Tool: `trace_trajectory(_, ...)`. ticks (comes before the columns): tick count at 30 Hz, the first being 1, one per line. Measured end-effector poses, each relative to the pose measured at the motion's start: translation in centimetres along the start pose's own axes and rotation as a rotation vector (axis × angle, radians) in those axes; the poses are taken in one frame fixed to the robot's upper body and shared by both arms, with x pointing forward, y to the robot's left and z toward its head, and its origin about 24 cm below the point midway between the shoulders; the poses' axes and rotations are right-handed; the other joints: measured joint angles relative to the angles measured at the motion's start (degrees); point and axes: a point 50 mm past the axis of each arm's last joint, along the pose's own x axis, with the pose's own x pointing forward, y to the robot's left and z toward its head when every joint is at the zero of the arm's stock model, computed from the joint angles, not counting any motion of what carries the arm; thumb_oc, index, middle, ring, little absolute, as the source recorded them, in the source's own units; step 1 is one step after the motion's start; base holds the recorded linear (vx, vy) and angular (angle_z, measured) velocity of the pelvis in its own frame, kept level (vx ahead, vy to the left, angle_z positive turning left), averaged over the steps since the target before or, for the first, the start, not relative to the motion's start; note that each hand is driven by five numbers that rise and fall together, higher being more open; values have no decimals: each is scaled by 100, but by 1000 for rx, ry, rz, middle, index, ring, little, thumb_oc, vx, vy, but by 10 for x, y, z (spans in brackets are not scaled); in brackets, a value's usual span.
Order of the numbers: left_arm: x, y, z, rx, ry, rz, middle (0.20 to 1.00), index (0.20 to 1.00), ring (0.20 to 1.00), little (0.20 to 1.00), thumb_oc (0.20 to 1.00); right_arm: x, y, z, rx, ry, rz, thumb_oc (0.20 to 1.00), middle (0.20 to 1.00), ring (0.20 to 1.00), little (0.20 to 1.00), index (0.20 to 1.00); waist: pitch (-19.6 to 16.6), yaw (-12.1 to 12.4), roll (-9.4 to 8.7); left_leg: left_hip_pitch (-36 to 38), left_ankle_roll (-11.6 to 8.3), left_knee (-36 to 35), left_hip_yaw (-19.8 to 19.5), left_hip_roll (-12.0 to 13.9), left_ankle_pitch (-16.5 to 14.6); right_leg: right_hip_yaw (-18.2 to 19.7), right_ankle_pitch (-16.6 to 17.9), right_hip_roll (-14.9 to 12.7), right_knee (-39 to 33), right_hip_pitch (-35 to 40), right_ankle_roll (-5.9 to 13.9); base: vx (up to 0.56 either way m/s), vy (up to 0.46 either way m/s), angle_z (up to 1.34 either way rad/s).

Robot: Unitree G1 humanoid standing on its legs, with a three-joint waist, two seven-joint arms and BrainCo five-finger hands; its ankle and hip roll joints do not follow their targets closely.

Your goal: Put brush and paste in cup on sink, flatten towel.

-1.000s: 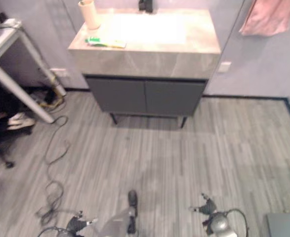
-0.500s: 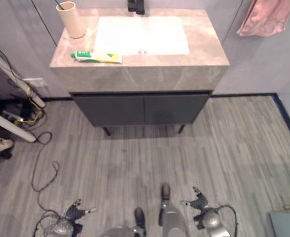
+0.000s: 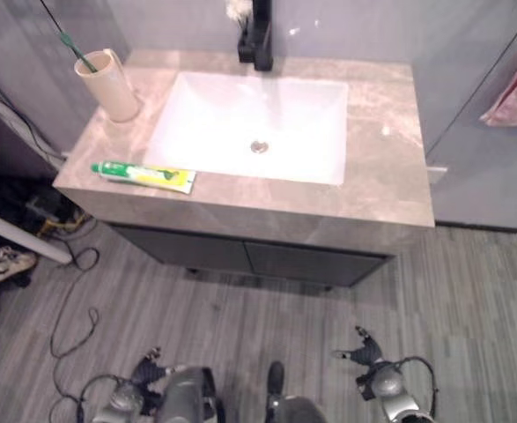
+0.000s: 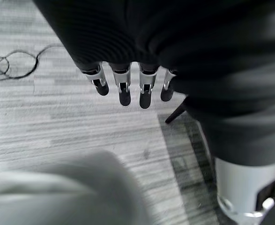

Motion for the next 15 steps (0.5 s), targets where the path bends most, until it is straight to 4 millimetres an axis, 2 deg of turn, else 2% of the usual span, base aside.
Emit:
trace_trajectory(1,0,1,1,-4,-2,3,1000,1000,1000,1000,1000,1,0,1,0,0,-1,1000,1000,1000,1000,1000,-3,32,68,49,-58,-973,-343,-77,35,177,-12,68,0,11,96,228,152,-59)
trace_trajectory(2,-2,1,-8,-9,31,7,1000,1000,1000,1000,1000,3,-1,6,-18,-10,2,1000,1000,1000,1000,1000,35,34,180,352,-126,-2013,-931,-226,134,304,-50,177,0,165,185,327,239,-95)
trace_trajectory(3,-4,0,-16,-6,54,5,1000,1000,1000,1000,1000,3,0,6,-27,-10,3,1000,1000,1000,1000,1000,27,10,202,501,-172,-2178,-1116,-296,332,372,-71,184,-1,347,238,522,408,-102)
trace_trajectory(4,-4,0,-20,-3,75,13,1000,1000,1000,1000,1000,3,0,6,-69,-12,12,1000,1000,1000,1000,1000,7,18,209,697,-367,-2462,-1521,-348,525,534,-183,195,-1,507,416,590,556,-88)
trace_trajectory(5,-4,2,-24,0,101,23,1000,1000,1000,1000,1000,4,0,6,-113,-16,19,1000,1000,1000,1000,1000,-22,20,227,880,-426,-2881,-1905,-371,571,736,-319,180,-2,595,578,554,663,-88)
trace_trajectory(6,-3,0,-26,1,122,22,1000,1000,1000,1000,1000,3,-4,4,-127,-8,14,1000,1000,1000,1000,1000,-33,25,212,1070,-375,-2877,-1971,-579,585,914,-416,-19,-1,724,694,481,725,-82)
trace_trajectory(7,-5,-6,-29,-3,136,8,1000,1000,1000,1000,1000,1,-9,-5,-117,22,-1,1000,1000,1000,1000,1000,-68,34,261,1327,-230,-2846,-1774,-872,533,966,-472,-255,1,875,784,321,619,-68)
trace_trajectory(8,-7,-15,-31,-10,137,-14,1000,1000,1000,1000,1000,-1,-16,-14,-87,52,-30,1000,1000,1000,1000,1000,-184,11,435,1493,145,-2732,-1604,-1119,292,993,-576,-402,133,862,951,206,576,-50)
trace_trajectory(9,-8,-19,-32,-17,141,-23,1000,1000,1000,1000,1000,-3,-17,-19,-79,69,-37,1000,1000,1000,1000,1000,-284,3,634,1518,492,-2610,-1511,-1246,268,1055,-727,-518,470,719,1038,112,452,-37)
trace_trajectory(10,-7,-19,-29,-21,127,-21,1000,1000,1000,1000,1000,-2,-15,-16,-78,59,-32,1000,1000,1000,1000,1000,-268,11,599,1523,625,-2550,-1476,-1337,173,1040,-744,-611,752,549,1053,104,417,-44)
trace_trajectory(11,-7,-16,-22,-67,89,-11,1000,1000,1000,1000,1000,-3,-4,-8,-62,26,-6,1000,1000,1000,1000,1000,-315,40,674,1493,782,-2482,-1327,-1442,64,1024,-790,-771,1551,62,1019,59,288,-35)
trace_trajectory(13,-5,-10,-17,-81,68,3,1000,1000,1000,1000,1000,-4,6,-1,-42,-7,14,1000,1000,1000,1000,1000,-309,34,591,1479,874,-2442,-1320,-1593,0,1003,-899,-983,2108,-258,981,19,233,-11)
trace_trajectory(14,-3,-4,-13,-84,50,16,1000,1000,1000,1000,1000,-4,14,3,-39,-23,34,1000,1000,1000,1000,1000,-347,98,421,1459,934,-2416,-1316,-1795,-77,1006,-966,-1312,2303,-453,1029,0,220,5)
trace_trajectory(15,-3,0,-11,-76,41,22,1000,1000,1000,1000,1000,-4,15,6,-45,-37,41,1000,1000,1000,1000,1000,-344,133,340,1443,930,-2413,-1291,-1883,-81,1039,-945,-1480,2335,-561,1066,12,254,3)
